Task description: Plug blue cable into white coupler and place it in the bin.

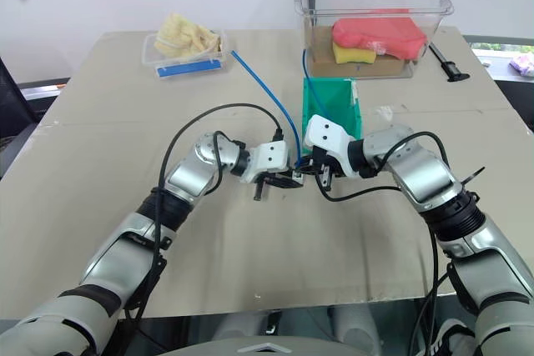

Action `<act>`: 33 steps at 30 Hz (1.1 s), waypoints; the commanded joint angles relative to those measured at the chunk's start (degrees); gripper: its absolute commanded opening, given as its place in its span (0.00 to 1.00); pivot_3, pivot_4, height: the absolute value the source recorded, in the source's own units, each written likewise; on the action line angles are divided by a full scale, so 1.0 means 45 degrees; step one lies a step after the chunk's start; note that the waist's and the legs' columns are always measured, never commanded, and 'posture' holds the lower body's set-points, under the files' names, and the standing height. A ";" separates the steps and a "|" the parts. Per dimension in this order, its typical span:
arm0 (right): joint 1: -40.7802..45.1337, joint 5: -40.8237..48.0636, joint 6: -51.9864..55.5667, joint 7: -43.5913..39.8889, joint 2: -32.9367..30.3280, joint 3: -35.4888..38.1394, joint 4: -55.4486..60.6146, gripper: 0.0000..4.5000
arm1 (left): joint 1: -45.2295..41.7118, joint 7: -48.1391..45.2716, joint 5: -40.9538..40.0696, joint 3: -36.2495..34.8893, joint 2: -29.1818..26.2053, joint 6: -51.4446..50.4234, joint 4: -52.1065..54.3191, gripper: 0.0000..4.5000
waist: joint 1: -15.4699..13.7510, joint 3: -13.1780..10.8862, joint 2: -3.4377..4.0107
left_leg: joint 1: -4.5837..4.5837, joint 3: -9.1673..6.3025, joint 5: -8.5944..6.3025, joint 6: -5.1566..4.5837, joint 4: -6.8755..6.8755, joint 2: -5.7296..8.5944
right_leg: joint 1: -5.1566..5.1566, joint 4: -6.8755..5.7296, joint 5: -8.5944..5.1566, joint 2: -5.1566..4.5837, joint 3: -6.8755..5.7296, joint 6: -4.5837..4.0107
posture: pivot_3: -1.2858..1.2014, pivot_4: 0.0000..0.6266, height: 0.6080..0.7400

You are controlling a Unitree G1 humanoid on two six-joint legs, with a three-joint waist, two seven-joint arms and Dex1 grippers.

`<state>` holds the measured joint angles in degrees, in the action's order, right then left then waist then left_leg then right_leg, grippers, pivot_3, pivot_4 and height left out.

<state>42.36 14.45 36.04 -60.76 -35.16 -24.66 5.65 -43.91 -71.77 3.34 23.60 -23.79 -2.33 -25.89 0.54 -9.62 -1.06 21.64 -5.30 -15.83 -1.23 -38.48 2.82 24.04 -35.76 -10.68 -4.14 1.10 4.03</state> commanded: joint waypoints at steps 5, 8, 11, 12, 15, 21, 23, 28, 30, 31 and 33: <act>0.0281 -0.0644 0.0366 -0.0890 -0.0277 -0.0563 -0.0285 0.00 | -0.0112 0.0193 0.0383 0.0154 0.0107 0.0036 -0.0048 0.08 | -0.0014 0.0001 0.0003 | 0.0002 -0.0007 0.0000 0.0000 -0.0004 0.0007 | -0.0005 0.0001 0.0000 -0.0006 -0.0007 0.0000 | 0.52 0.24 1.00; 0.0394 -0.0797 0.0463 -0.0983 -0.0135 -0.0717 -0.0422 0.00 | -0.0127 0.0206 0.0393 0.0129 0.0134 0.0018 -0.0031 0.08 | -0.0029 0.0001 0.0003 | 0.0003 -0.0011 0.0000 0.0000 -0.0004 0.0007 | -0.0005 0.0002 0.0000 -0.0007 -0.0009 0.0000 | 0.52 0.24 1.00; 0.0588 -0.1105 0.0452 -0.0892 0.0264 -0.0955 -0.0813 0.00 | -0.0051 0.0188 0.0379 0.0139 0.0156 -0.0052 0.0123 0.08 | -0.0019 0.0003 0.0005 | 0.0002 -0.0013 0.0000 0.0001 -0.0003 0.0009 | -0.0006 0.0002 0.0000 -0.0008 -0.0010 0.0000 | 0.52 0.24 1.00; 0.0634 -0.1228 0.0407 -0.0870 0.0404 -0.1073 -0.0974 0.00 | -0.0016 0.0186 0.0377 0.0148 0.0162 -0.0072 0.0179 0.08 | -0.0016 0.0004 0.0006 | 0.0000 -0.0013 0.0000 0.0000 -0.0003 0.0009 | -0.0007 0.0002 0.0000 -0.0007 -0.0010 0.0000 | 0.52 0.24 1.00; 0.0542 -0.1688 0.0208 -0.1084 0.0682 -0.1632 -0.1418 0.00 | 0.0084 0.0197 0.0387 0.0158 0.0179 -0.0101 0.0303 0.08 | -0.0002 0.0019 0.0009 | -0.0005 -0.0014 0.0001 0.0001 -0.0003 0.0009 | -0.0010 0.0000 0.0000 -0.0006 -0.0011 0.0000 | 0.52 0.24 1.00; 0.0129 -0.2446 -0.0346 -0.1286 0.1152 -0.2219 -0.2254 0.00 | 0.0244 0.0323 0.0402 0.0117 0.0213 -0.0220 0.0533 0.08 | 0.0065 0.0106 0.0011 | -0.0112 -0.0014 -0.0001 0.0000 0.0015 0.0005 | -0.0101 0.0000 -0.0004 -0.0004 -0.0001 0.0001 | 0.52 0.24 1.00; 0.0006 -0.2610 -0.0525 -0.1222 0.1246 -0.2101 -0.2399 0.00 | 0.0303 0.0375 0.0389 0.0094 0.0222 -0.0293 0.0634 0.08 | 0.0096 0.0137 0.0013 | -0.0201 -0.0014 -0.0003 -0.0001 0.0036 -0.0001 | -0.0159 0.0000 -0.0015 -0.0002 0.0014 0.0014 | 0.52 0.24 1.00; -0.0339 -0.2815 -0.0619 -0.1668 0.0873 -0.2074 -0.2119 0.00 | 0.0478 0.0517 0.0386 0.0012 0.0225 -0.0417 0.0800 0.08 | 0.0100 0.0233 0.0038 | -0.0212 -0.0040 -0.0003 -0.0001 0.0034 -0.0007 | -0.0163 -0.0005 -0.0022 0.0004 0.0017 0.0026 | 0.52 0.24 1.00; -0.0368 -0.2882 -0.0706 -0.1700 0.0827 -0.2053 -0.2192 0.00 | 0.0521 0.0573 0.0375 -0.0007 0.0241 -0.0452 0.0862 0.08 | 0.0086 0.0240 0.0043 | -0.0211 -0.0044 -0.0003 -0.0001 0.0035 -0.0007 | -0.0163 -0.0005 -0.0016 0.0002 0.0017 0.0016 | 0.52 0.24 1.00; -0.0356 -0.2928 -0.0767 -0.1669 0.0849 -0.2037 -0.2296 0.00 | 0.0528 0.0586 0.0366 -0.0014 0.0253 -0.0480 0.0879 0.08 | 0.0079 0.0242 0.0042 | -0.0209 -0.0045 -0.0003 -0.0001 0.0035 -0.0005 | -0.0163 -0.0005 -0.0011 0.0002 0.0017 0.0007 | 0.52 0.24 1.00; -0.0360 -0.3001 -0.0911 -0.1665 0.0878 -0.2050 -0.2455 0.00 | 0.0504 0.0605 0.0358 -0.0016 0.0300 -0.0534 0.0855 0.08 | 0.0075 0.0246 0.0043 | -0.0209 -0.0046 -0.0003 -0.0001 0.0035 -0.0004 | -0.0163 -0.0005 -0.0009 0.0002 0.0017 0.0005 | 0.52 0.24 1.00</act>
<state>44.31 4.04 30.71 -66.63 -30.69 -28.59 -1.09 -41.64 -69.44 5.13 23.20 -23.31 -4.66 -24.17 0.87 -8.52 -0.87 20.70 -5.51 -15.85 -1.24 -38.32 2.80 23.31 -35.78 -10.72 -4.13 1.18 4.05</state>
